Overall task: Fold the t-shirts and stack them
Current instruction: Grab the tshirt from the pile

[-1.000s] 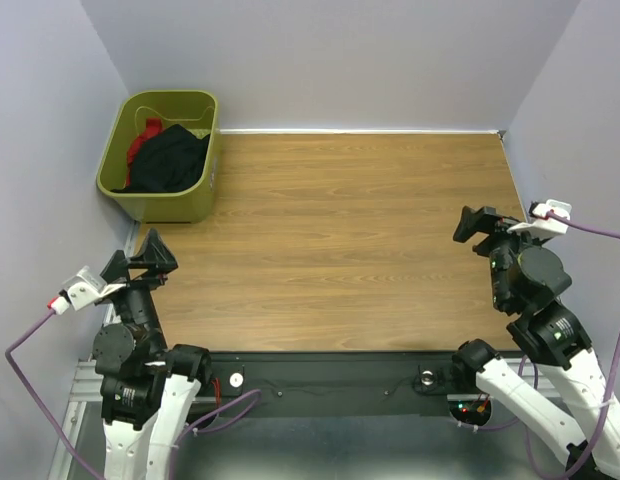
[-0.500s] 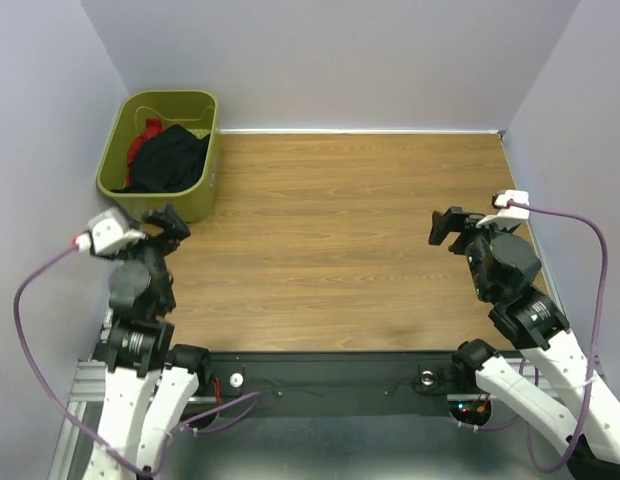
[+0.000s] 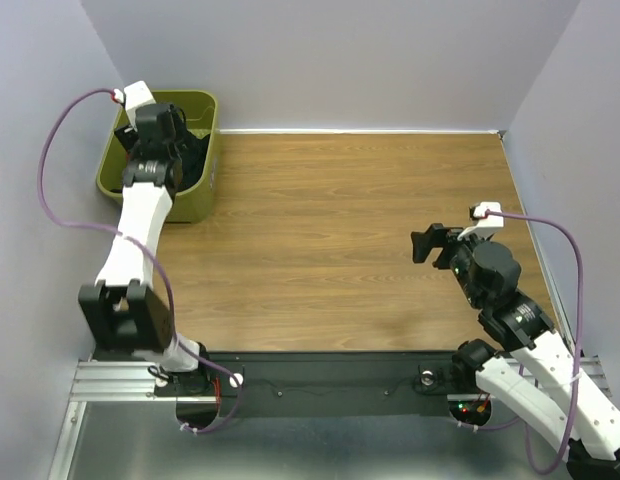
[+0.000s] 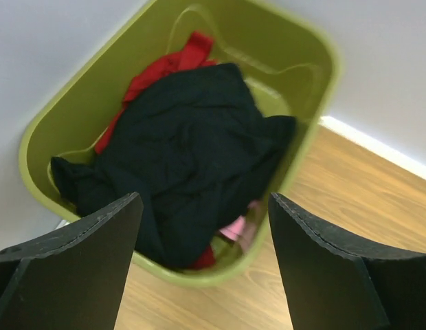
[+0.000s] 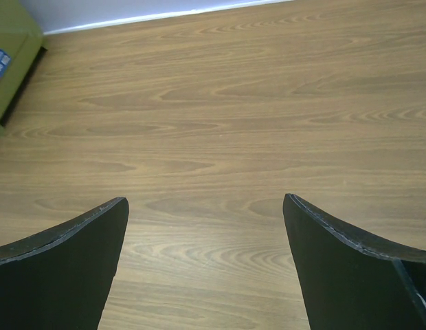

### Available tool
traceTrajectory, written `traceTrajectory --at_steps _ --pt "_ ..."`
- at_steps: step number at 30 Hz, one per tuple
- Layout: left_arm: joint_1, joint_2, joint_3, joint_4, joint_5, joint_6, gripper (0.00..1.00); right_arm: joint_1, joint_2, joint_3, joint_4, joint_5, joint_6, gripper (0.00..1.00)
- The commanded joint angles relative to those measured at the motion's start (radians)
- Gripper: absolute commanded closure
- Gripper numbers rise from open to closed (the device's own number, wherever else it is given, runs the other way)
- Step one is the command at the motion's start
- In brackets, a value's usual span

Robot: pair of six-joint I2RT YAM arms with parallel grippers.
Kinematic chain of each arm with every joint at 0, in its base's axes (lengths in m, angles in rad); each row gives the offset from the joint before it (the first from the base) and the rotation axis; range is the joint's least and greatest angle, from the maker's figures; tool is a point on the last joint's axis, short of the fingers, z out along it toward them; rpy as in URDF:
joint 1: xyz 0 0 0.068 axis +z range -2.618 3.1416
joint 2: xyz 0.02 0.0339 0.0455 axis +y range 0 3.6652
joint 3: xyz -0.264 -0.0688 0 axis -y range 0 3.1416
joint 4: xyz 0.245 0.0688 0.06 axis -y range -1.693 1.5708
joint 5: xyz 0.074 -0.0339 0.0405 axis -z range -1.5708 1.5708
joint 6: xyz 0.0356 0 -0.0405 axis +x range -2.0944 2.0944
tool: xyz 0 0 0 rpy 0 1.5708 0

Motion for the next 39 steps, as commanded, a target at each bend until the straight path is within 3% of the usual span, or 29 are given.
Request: traceTrajectory --at_steps 1,7,15,17,20,21,22,25,33,39 --pt "0.071 0.181 0.203 -0.105 0.034 -0.013 0.15 0.003 -0.034 -0.003 0.056 -0.038 0.025 0.0" --pt "0.136 0.476 0.459 -0.245 0.079 -0.015 0.17 0.005 -0.049 -0.014 0.054 -0.018 0.016 0.0" --pt "0.17 0.656 0.497 -0.218 0.174 -0.038 0.35 0.005 -0.041 -0.02 0.053 -0.033 0.027 0.0" --pt "0.17 0.707 0.522 -0.22 0.197 -0.027 0.46 0.005 -0.041 -0.022 0.053 -0.04 0.028 0.0" --pt "0.173 0.745 0.548 -0.22 0.229 -0.015 0.77 0.005 -0.025 -0.019 0.053 -0.044 0.028 0.0" --pt "0.171 0.745 0.551 -0.219 0.232 -0.015 0.95 0.005 -0.021 -0.014 0.053 -0.046 0.028 0.0" --pt "0.171 0.736 0.551 -0.215 0.231 -0.013 1.0 0.006 -0.018 -0.012 0.053 -0.049 0.028 0.0" --pt "0.171 0.692 0.53 -0.177 0.212 0.002 1.0 0.006 0.0 -0.003 0.053 -0.05 0.03 0.0" --pt "0.151 0.376 0.471 -0.119 0.235 -0.025 1.0 0.005 0.032 0.012 0.053 -0.066 0.036 0.0" --pt "-0.008 0.191 0.463 -0.047 0.246 -0.027 1.0 0.005 0.025 0.021 0.053 -0.098 0.048 0.0"
